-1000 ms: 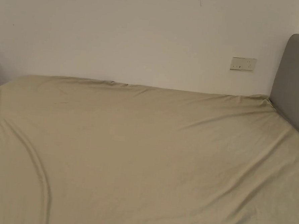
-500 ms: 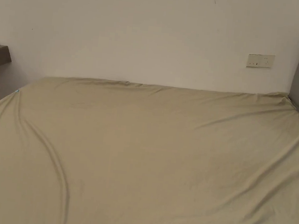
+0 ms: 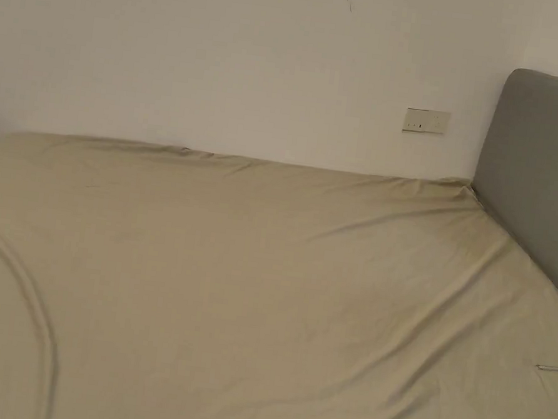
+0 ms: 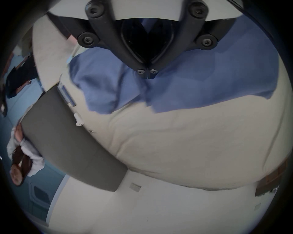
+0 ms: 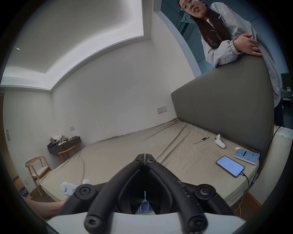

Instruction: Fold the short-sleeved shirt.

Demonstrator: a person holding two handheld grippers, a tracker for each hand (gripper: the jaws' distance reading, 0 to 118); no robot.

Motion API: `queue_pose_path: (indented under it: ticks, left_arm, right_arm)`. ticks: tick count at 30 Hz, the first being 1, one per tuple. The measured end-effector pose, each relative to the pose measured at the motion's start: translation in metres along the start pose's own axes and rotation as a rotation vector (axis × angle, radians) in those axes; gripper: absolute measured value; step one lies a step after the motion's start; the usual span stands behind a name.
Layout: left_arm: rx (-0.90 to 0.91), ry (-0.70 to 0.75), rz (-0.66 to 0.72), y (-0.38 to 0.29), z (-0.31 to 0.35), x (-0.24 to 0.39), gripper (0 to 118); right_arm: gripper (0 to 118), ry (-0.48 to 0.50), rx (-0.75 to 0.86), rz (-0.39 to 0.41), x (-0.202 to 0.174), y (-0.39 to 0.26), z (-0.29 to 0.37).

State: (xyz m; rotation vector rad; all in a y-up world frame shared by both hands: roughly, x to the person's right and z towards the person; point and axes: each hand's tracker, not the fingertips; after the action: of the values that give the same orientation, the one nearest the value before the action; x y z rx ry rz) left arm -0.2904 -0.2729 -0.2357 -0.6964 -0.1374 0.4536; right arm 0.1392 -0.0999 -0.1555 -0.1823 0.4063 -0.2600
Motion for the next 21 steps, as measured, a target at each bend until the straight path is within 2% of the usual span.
queue_pose_path:
  ticks: [6,9,14,17,21]
  left_arm:
    - [-0.038,-0.056,-0.007,0.000,-0.004,0.018,0]
    - [0.104,-0.096,-0.031,0.012,0.049,0.011,0]
    - [0.424,0.087,-0.207,0.026,0.203,-0.007,0]
    - [0.567,0.118,-0.328,0.008,0.277,-0.028,0]
    - [0.485,0.209,-0.273,-0.010,0.298,-0.062,0]
  right_arm:
    - [2,0.003,0.000,0.006,-0.007,0.002,0.000]
    - [2,0.024,0.017,0.041,-0.012,0.005,-0.002]
    - [2,0.067,0.046,0.105,-0.031,0.012,-0.009]
    - [2,0.090,0.047,0.117,-0.038,0.007,-0.014]
    - [2,0.132,0.019,0.094,-0.044,-0.002,-0.022]
